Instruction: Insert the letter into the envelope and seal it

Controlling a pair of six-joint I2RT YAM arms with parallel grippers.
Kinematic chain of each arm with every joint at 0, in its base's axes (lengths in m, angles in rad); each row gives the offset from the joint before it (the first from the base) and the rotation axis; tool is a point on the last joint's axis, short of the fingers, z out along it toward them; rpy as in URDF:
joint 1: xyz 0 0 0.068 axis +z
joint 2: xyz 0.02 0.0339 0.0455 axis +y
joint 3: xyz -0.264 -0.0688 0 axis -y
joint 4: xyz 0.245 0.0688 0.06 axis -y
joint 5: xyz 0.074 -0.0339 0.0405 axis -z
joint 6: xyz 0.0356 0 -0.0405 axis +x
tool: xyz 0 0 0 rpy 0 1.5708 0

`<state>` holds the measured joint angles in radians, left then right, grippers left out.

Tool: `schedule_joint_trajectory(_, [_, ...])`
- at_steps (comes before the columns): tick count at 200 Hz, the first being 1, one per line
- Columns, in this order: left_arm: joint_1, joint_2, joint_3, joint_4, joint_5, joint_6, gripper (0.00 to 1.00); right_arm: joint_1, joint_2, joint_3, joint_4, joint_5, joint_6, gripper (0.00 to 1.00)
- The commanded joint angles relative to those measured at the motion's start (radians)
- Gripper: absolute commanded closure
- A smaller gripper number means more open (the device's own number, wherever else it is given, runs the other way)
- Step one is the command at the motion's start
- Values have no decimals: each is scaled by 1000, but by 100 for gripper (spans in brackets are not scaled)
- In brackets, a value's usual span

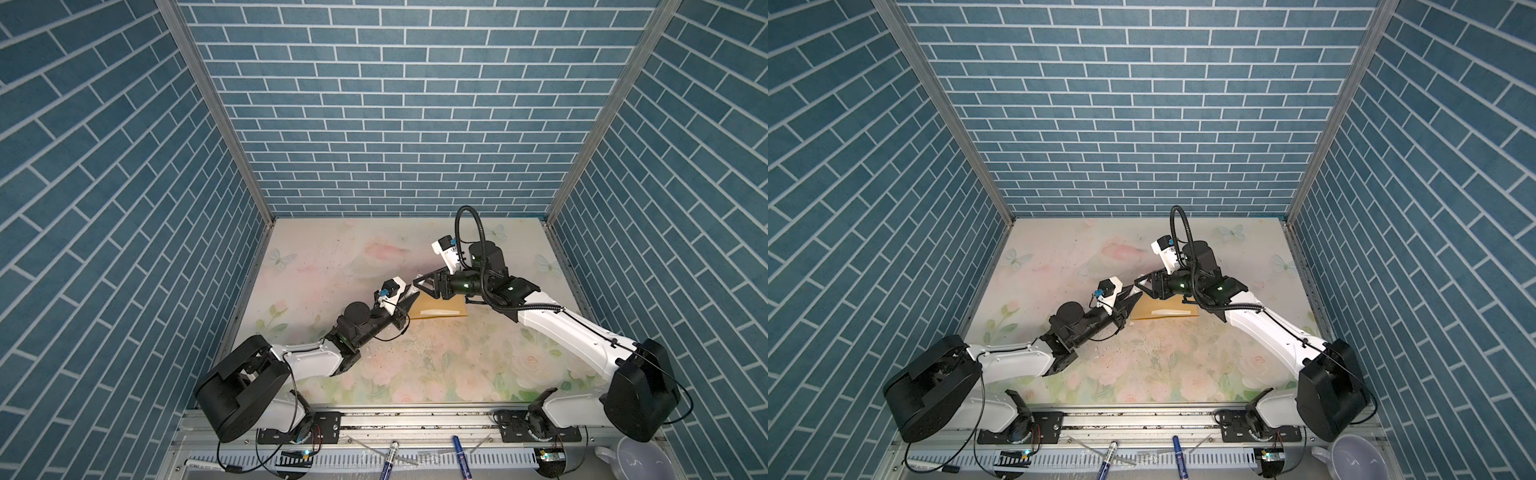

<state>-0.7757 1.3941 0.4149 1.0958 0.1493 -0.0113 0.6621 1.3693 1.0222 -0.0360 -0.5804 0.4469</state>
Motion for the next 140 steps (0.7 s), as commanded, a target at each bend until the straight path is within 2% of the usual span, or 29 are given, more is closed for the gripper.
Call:
schedule_joint_trajectory(1, [-8,-1,26,5,-8,9,100,11,12,61,31,-18,7,56])
schedule_joint_trajectory(71, [-10,-2,27,-18,-7,11,100,18,28,65,37,-26,6,83])
schedule_joint_trajectory(95, [-11,-4,33,-40,-8,7,86,19,25,74,5,-10,-26,89])
schedule_joint_trajectory(119, [-11,-39,48,-122,-19,-17,58,19,21,109,-118,45,-139,91])
schedule_joint_trajectory(140, [-10,-106,69,-269,28,-21,39,20,16,159,-266,111,-288,93])
